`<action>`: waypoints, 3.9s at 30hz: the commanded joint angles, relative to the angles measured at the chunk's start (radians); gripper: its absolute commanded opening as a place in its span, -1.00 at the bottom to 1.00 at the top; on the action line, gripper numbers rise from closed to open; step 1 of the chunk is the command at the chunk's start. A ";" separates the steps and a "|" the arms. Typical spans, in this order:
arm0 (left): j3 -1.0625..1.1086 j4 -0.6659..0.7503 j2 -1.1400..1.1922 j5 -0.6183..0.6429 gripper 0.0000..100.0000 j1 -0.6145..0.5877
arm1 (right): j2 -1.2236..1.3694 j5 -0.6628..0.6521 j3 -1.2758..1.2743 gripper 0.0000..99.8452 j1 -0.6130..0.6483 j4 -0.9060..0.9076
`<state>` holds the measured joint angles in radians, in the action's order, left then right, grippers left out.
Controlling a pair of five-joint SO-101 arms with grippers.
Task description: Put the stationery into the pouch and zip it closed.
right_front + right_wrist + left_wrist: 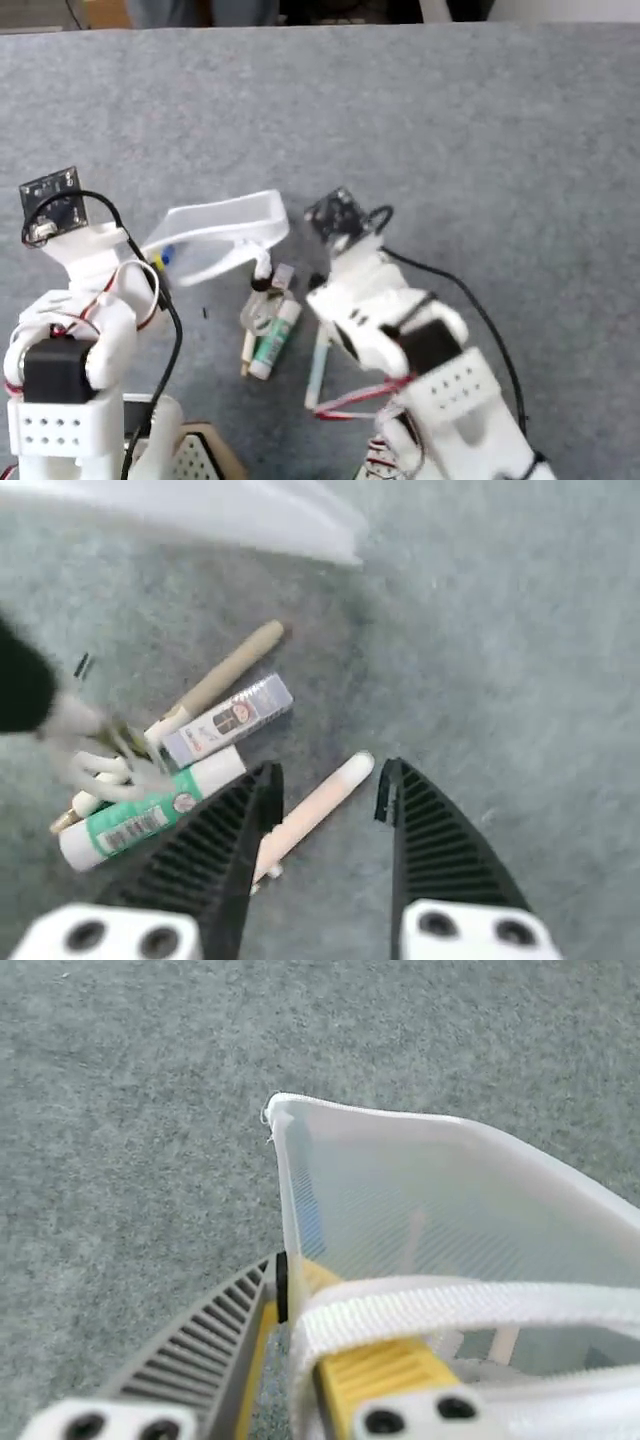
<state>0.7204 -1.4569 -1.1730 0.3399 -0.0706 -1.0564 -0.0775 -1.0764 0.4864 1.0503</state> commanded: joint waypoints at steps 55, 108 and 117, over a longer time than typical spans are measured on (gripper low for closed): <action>-0.288 -0.180 0.457 0.014 -0.95 -0.018 | 0.874 0.305 0.202 -0.94 -0.215 -0.325; -0.196 -0.109 0.462 0.011 -0.95 -0.008 | -0.039 -0.040 0.545 -0.98 0.287 -0.621; -0.196 -0.109 0.462 0.012 -0.95 -0.008 | -0.025 -0.038 0.466 -0.98 0.396 -0.666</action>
<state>0.4902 -1.5842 -0.7373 0.3475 -0.0783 -1.0871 -0.1158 -0.5792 0.8669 0.4074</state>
